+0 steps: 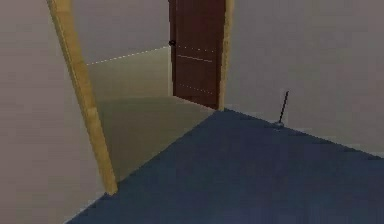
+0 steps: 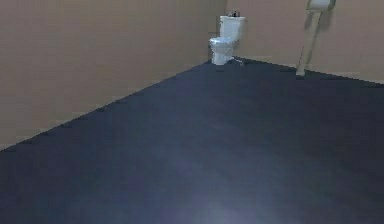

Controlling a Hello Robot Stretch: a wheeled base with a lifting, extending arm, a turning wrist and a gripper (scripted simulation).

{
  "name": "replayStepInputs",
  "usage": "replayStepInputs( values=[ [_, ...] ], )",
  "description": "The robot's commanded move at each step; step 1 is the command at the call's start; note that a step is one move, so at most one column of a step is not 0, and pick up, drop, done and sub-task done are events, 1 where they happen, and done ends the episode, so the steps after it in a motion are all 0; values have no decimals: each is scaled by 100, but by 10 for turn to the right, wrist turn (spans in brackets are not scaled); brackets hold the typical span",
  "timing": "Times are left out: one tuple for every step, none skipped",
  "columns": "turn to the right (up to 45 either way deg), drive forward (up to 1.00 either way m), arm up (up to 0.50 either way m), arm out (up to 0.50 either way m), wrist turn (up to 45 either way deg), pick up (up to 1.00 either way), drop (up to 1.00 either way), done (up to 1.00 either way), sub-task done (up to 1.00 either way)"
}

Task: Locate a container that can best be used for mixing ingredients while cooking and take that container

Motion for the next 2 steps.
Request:
replayStepInputs(
  values=[
    [0, 100, 0, 0, 0, 0, 0, 0, 0],
    [60, 0, 0, 0, 0, 0, 0, 0, 0]
  ],
)
